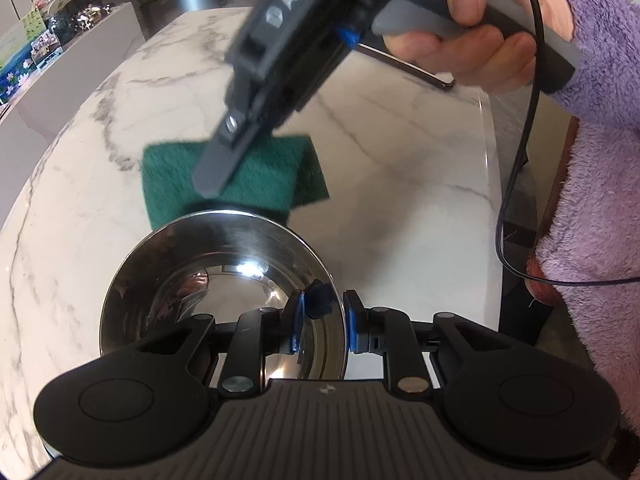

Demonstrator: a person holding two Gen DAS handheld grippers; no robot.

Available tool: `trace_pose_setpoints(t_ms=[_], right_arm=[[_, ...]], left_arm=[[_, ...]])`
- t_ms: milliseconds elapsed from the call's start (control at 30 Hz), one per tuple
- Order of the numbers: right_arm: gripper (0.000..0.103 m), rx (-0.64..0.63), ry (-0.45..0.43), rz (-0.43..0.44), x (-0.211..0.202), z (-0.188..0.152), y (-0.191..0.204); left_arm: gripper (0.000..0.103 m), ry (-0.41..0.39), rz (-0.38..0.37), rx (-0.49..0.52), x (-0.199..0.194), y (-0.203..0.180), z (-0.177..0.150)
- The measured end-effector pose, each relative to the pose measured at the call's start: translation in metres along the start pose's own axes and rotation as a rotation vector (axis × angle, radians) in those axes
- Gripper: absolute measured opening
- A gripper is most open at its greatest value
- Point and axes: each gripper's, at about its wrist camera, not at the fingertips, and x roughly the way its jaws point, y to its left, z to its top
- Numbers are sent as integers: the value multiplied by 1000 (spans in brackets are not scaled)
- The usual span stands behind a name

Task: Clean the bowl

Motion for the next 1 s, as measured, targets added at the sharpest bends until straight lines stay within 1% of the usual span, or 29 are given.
trace_pose_setpoints(t_ms=[100,167,400,533,667,733,767,833,867,900,933,967,1000], right_arm=[[15,4,-31,27,-9,3,1],[15,6,-36,24,-10,4,0],[15,-15,-4,3,-1,2,1],[15,-40,33,-32,9,-2,3],[15,-53,56,-49,15,-4,5],[15,-58,58,-52,16,-4,7],[15,-59,59,-52,16,-3,7],[15,-57,63,-51,17,-3,6],[15,-57,65,-49,18,-4,6],[15,-57,66,-49,18,-4,6],[15,-58,67,-50,18,-4,6],[15,-58,68,-51,19,-4,6],[15,-59,69,-51,19,-4,7]], left_arm=[[19,-1,-2,3,-1,0,-1],[19,-3,-1,-1,-1,0,-1],[19,-5,-3,-3,0,1,-2],[20,2,-5,10,-1,1,-1],[20,32,-8,44,-1,1,1],[20,50,-3,36,0,2,3],[20,56,3,22,0,2,4],[21,46,22,-43,-1,3,7],[26,34,28,-73,-3,4,9],[34,26,42,-119,-4,5,11],[38,23,63,-168,-5,6,13],[40,22,93,-233,-5,7,15],[40,23,119,-278,-5,8,17]])
